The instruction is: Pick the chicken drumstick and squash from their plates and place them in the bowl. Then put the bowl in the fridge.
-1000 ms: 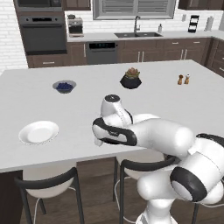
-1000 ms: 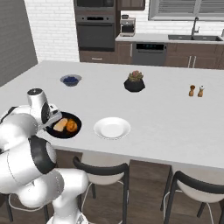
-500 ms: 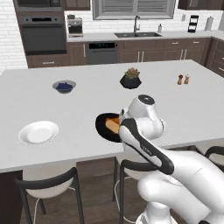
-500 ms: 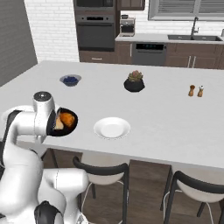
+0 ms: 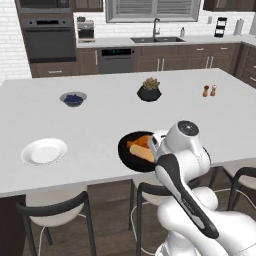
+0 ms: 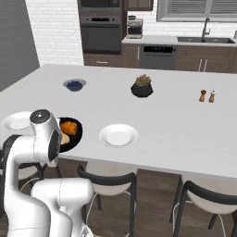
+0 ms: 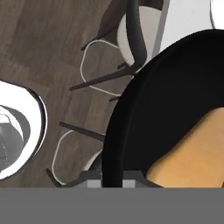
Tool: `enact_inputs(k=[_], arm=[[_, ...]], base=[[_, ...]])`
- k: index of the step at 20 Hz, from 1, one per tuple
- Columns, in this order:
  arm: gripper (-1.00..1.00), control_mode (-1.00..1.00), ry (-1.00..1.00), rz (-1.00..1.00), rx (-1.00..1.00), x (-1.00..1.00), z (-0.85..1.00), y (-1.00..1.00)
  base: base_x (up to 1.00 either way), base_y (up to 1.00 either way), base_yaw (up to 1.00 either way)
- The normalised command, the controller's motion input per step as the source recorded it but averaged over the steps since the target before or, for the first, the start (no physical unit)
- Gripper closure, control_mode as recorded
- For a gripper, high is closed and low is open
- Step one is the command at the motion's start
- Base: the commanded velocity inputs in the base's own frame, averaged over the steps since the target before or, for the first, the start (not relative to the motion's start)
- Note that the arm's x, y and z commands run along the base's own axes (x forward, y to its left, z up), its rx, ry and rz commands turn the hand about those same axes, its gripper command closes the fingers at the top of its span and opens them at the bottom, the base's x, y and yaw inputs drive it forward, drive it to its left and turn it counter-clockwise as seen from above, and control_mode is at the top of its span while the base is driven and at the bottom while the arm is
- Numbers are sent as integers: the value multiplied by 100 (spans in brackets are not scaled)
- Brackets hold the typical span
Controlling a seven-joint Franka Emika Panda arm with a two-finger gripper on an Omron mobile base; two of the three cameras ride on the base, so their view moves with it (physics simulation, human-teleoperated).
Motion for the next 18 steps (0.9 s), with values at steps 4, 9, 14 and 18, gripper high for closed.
enact_inputs(k=[4,9,14,18], arm=[[100,-100,-6,0,-1,-40,-2,-43],[100,-100,-23,0,0,-72,0,-26],[100,-100,-26,-3,0,-92,-1,-44],[100,-100,-14,-9,0,-71,0,-70]], base=[[0,0,0],[0,0,0],[0,0,0],[0,0,0]])
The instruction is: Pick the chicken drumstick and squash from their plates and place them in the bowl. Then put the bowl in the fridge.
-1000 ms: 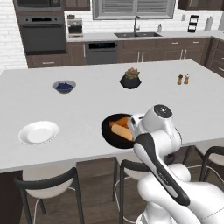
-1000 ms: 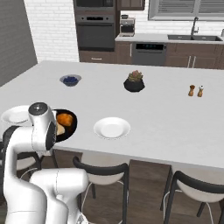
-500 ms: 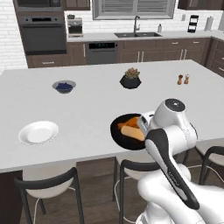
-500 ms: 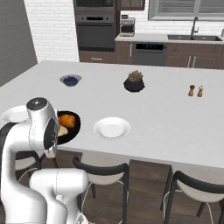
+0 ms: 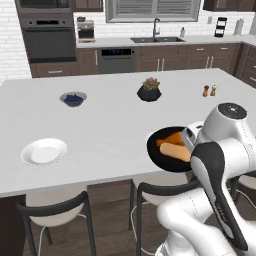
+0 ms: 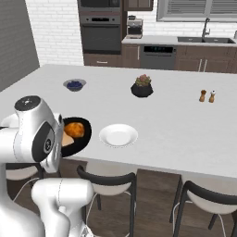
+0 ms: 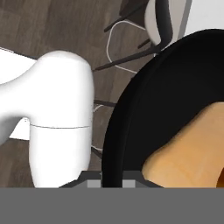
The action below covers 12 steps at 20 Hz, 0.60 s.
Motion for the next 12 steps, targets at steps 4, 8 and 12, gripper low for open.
enact_inputs(k=[4,8,12], arm=[[100,-100,-22,-7,0,-83,-13,-55],[100,-100,-31,-1,0,-77,-32,-21],[100,-100,-5,0,0,-10,0,0]], base=[[0,0,0],[0,0,0],[0,0,0]])
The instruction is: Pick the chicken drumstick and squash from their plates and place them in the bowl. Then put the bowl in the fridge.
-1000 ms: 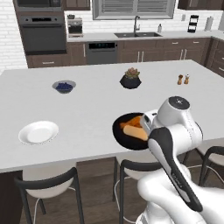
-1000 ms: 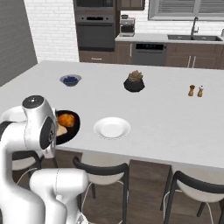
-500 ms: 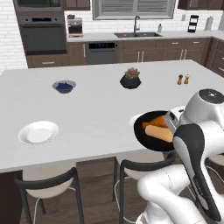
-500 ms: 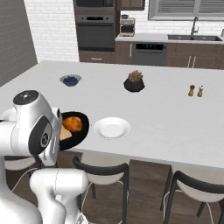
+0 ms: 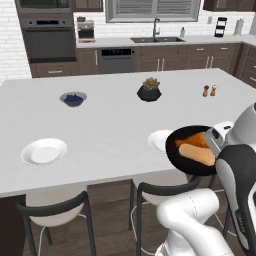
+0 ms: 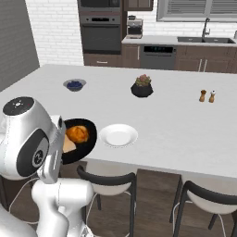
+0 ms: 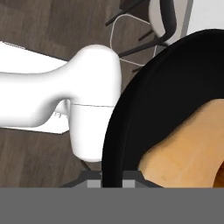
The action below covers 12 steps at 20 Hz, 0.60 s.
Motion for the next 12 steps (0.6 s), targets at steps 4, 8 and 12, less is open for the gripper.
enact_inputs(k=[4,8,12], arm=[[100,-100,0,0,0,0,0,0],[100,100,0,0,0,-1,0,0],[100,100,0,0,0,0,0,0]], base=[[0,0,0],[-61,0,0],[-89,-18,-5]])
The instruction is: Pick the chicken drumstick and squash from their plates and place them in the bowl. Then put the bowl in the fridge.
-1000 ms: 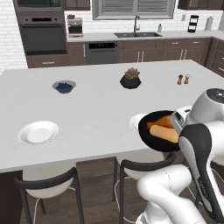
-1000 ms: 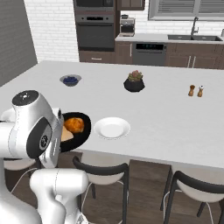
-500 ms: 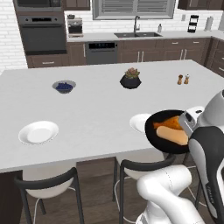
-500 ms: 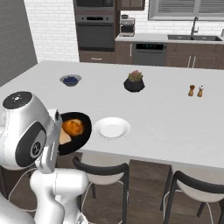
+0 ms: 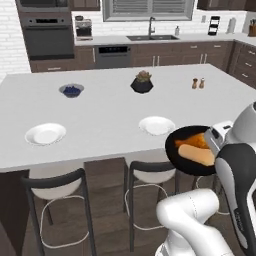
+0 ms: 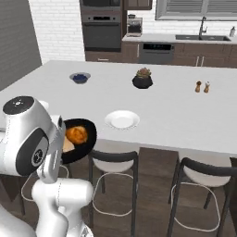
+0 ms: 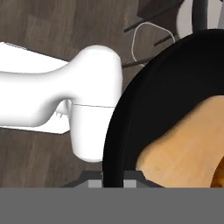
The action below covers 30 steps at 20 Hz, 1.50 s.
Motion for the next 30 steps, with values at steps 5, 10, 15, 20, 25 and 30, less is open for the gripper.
enact_inputs(k=[5,10,15,20,25,30], arm=[[100,100,0,0,0,0,0,0],[100,100,0,0,0,0,0,0],[100,100,0,0,0,0,0,0],[100,100,0,0,0,0,0,0],[100,100,0,0,0,0,0,0],[100,100,0,0,0,0,0,0]], base=[[8,-9,-59],[25,0,-73],[28,-10,-72],[27,-16,-73],[21,-15,-77],[42,-8,-74]])
